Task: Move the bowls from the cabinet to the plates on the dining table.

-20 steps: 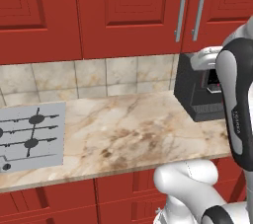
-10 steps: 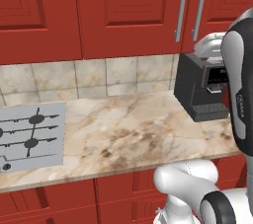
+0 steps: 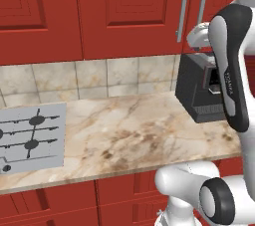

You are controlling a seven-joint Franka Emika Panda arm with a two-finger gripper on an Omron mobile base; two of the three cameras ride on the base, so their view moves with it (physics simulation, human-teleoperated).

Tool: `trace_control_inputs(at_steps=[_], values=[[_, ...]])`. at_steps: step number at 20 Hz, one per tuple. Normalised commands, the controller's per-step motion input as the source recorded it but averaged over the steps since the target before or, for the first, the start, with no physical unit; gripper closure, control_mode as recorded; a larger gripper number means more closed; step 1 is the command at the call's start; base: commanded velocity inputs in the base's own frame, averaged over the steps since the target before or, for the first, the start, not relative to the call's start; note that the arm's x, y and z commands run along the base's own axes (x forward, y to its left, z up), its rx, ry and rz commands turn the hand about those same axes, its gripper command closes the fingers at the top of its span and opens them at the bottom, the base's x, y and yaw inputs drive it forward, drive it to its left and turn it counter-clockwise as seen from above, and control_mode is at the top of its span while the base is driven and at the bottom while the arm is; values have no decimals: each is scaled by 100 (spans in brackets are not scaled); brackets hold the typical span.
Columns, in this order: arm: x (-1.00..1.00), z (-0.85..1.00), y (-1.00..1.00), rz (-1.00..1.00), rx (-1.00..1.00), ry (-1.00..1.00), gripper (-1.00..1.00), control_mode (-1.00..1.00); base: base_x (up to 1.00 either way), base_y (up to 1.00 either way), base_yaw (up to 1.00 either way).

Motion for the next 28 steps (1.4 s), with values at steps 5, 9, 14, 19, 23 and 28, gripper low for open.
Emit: trace_control_inputs(at_steps=[5, 9, 14, 19, 23, 28], values=[[65, 0, 0, 0, -1, -3, -100, -100, 0, 0, 0], [44, 4, 0, 0, 0, -2, -100, -100, 0, 0, 0], [48, 0, 0, 0, 0, -1, -100, -100, 0, 0, 0], [43, 0, 0, 0, 0, 0, -100, -100, 0, 0, 0], [31, 0, 0, 0, 0, 0, -100, -100, 0, 0, 0], [25, 1, 0, 0, 0, 0, -100, -100, 0, 0, 0]])
